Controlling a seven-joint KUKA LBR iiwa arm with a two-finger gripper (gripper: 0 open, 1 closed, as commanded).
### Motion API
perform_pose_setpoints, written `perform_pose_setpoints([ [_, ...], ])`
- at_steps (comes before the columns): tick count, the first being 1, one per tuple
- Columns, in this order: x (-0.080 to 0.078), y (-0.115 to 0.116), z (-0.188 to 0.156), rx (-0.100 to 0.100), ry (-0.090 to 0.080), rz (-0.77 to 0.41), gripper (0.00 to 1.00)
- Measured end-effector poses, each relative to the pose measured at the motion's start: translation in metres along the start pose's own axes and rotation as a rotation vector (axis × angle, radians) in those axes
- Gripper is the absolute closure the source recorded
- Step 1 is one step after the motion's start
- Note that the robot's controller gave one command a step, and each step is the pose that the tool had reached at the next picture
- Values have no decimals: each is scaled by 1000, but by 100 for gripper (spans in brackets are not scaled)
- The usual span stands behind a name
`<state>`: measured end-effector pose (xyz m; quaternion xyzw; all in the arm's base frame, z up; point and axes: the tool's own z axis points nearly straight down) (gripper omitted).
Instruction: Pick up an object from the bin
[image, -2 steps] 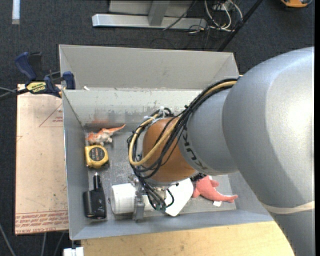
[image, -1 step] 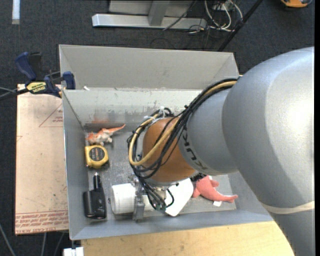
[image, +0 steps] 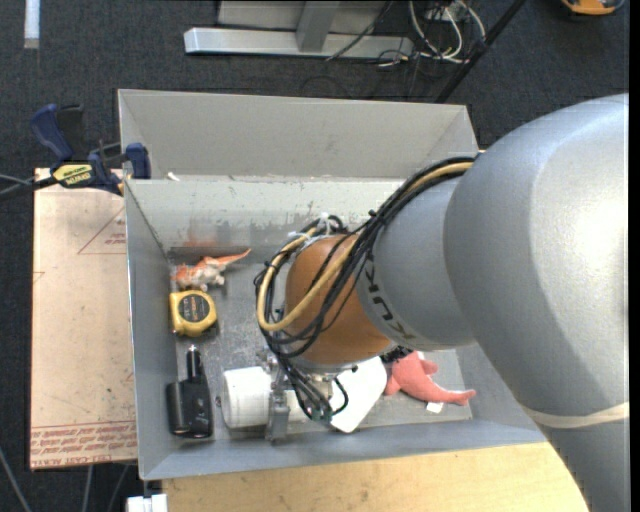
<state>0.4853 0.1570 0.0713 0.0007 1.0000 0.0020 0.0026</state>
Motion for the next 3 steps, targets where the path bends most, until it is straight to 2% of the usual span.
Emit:
perform_pose_setpoints([
  [3, 0, 0, 0, 0, 0, 0, 100],
])
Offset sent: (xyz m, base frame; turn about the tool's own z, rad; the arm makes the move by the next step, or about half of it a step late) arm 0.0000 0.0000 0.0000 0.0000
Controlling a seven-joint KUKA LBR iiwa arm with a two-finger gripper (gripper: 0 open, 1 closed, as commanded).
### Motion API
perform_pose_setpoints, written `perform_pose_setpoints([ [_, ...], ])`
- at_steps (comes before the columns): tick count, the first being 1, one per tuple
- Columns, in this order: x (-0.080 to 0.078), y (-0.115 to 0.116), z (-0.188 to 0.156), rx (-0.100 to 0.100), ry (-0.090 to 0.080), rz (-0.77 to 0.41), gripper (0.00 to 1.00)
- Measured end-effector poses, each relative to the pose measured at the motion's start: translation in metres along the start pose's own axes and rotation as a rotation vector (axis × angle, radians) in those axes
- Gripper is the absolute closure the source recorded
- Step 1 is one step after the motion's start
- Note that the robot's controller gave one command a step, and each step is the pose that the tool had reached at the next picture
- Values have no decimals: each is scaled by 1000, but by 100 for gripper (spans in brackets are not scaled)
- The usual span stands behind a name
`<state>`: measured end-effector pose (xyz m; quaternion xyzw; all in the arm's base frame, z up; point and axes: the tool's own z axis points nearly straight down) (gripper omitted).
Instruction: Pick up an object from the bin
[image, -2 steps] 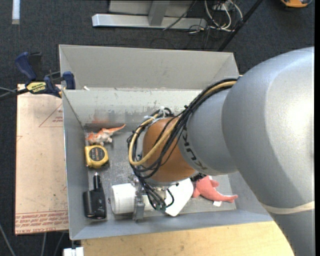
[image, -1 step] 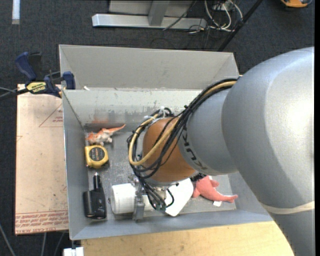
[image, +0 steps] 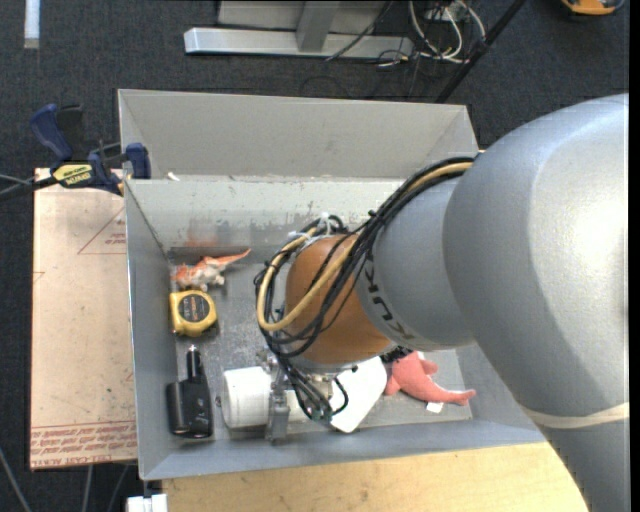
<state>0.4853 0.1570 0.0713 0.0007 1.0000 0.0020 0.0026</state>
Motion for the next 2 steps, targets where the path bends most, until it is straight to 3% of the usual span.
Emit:
perform_pose_setpoints([
  [2, 0, 0, 0, 0, 0, 0, 100],
])
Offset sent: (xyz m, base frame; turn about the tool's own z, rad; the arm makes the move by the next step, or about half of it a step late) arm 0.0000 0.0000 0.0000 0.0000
